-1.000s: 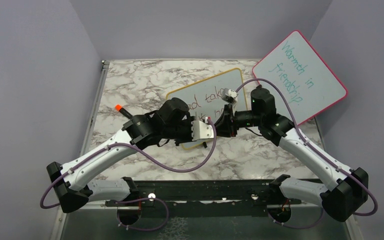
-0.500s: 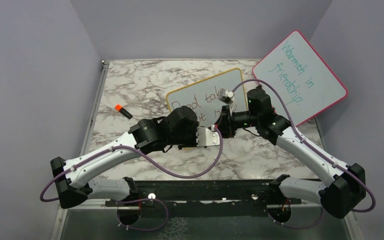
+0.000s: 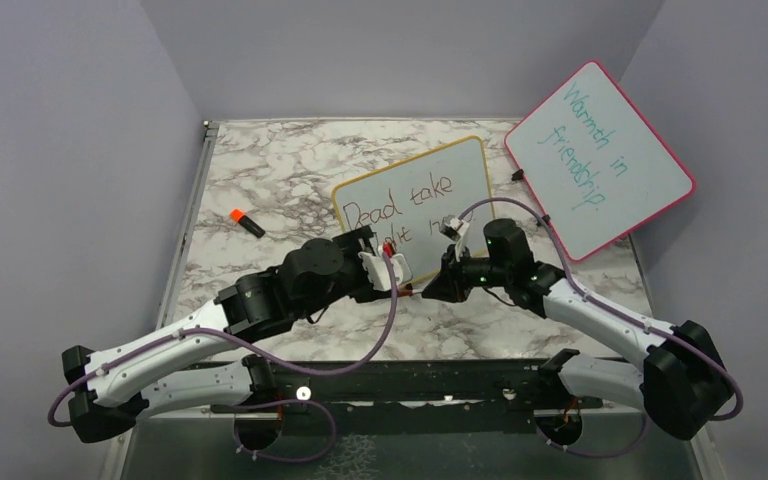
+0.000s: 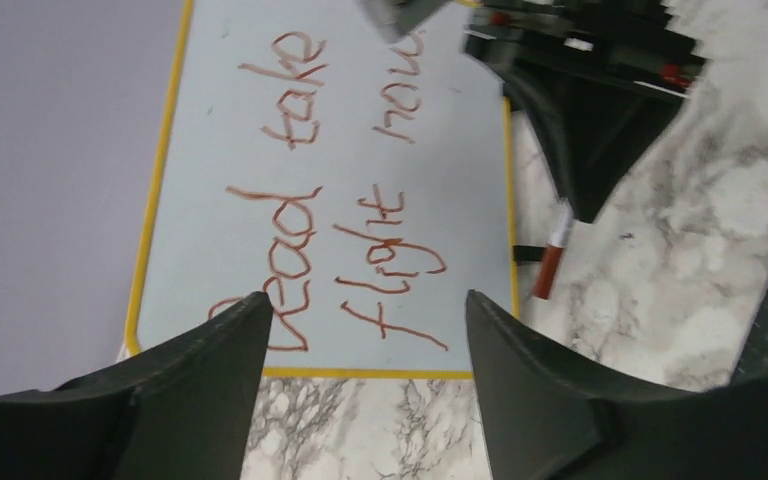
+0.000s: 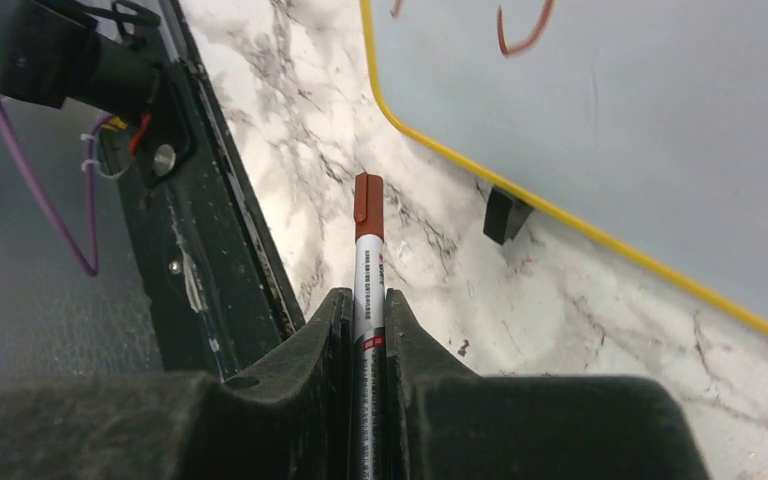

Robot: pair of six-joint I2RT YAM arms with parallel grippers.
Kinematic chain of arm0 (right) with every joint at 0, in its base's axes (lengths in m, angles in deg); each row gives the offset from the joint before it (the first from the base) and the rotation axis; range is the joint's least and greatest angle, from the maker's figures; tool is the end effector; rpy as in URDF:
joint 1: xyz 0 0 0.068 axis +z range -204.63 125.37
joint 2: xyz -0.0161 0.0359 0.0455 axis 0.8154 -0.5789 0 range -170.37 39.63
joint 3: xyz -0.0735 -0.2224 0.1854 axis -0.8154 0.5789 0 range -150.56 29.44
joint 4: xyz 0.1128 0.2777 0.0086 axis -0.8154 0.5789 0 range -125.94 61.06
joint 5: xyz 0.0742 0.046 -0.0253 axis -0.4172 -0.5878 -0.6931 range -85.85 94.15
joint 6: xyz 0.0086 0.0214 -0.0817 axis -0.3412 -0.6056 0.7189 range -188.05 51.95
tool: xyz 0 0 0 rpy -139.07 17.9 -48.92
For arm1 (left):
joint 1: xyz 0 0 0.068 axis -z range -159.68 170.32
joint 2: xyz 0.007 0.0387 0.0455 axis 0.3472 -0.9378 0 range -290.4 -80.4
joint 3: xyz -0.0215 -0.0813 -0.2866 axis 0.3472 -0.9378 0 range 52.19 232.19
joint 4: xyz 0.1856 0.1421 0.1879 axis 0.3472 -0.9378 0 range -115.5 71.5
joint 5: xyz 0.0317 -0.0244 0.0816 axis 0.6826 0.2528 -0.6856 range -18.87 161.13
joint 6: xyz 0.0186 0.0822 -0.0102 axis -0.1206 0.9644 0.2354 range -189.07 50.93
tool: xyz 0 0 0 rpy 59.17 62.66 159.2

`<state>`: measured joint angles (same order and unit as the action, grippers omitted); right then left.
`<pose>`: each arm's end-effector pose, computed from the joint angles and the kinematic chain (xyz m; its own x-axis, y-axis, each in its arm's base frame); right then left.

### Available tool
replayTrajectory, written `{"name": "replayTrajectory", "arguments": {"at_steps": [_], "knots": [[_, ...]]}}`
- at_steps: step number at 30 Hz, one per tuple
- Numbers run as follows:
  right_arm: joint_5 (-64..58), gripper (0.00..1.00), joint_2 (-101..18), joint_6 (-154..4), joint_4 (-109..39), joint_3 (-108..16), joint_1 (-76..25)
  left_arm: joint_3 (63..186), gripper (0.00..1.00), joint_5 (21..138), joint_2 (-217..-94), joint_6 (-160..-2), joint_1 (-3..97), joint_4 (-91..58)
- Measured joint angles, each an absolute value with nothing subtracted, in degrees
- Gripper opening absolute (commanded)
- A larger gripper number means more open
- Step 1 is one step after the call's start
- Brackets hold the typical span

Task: Write a sentence on the whiteboard
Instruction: Place the whiteboard marker at the center of the board, then reset both arms

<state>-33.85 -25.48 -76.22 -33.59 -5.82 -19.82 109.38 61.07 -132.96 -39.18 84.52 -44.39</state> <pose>0.2099 0.2019 0.2164 -0.5577 -0.2515 -0.7911 -0.8066 0.3893 0.4449 0.1252 -0.2289 0.3736 0.2697 0.5697 -0.7763 0.7857 0.3359 0.5194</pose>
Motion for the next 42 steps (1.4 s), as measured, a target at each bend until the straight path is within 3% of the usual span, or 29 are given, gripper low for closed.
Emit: {"name": "replayTrajectory", "arguments": {"at_steps": [4,9,18,25,28,29,30,31,36,42], "knots": [[-32.54,0.07,-25.89,-78.60,-39.58,-0.34,-19.82,102.35,0.89,51.73,-129.92,-44.89,84.52,-37.68],[-32.30,0.13,-29.65,-80.76,-46.59,3.14,-19.82,97.14,0.92,42.38,-130.38,-52.38,82.27,-32.44],[-31.25,0.29,-35.49,-84.54,-55.25,9.00,-19.80,97.58,0.94,40.37,-127.98,-67.92,61.75,-29.09],[-25.79,0.62,-35.16,-85.94,-55.67,9.91,-19.80,94.37,0.96,45.70,-123.47,-75.22,45.62,-26.95],[-22.03,0.68,-31.49,-86.27,-54.14,10.02,-19.82,93.38,0.99,49.02,-122.51,-77.41,41.70,-26.78],[-20.56,0.75,-29.72,-86.44,-53.28,10.02,-19.80,93.17,0.99,50.10,-121.99,-78.04,40.70,-26.78],[-18.79,0.92,-27.57,-86.60,-52.12,10.02,-19.80,93.01,0.99,50.97,-121.46,-78.57,40.11,-26.78],[-16.80,0.99,-25.04,-86.77,-50.66,10.02,-19.82,92.97,0.99,51.58,-121.00,-79.03,39.85,-26.86],[-4.13,1.00,-10.61,-87.06,-39.21,8.12,-19.80,92.71,0.99,53.66,-117.53,-80.64,39.78,-27.67],[12.75,1.00,4.10,-85.00,-24.43,-2.30,-19.80,90.35,0.99,53.44,-108.44,-83.46,39.78,-28.83]]}}
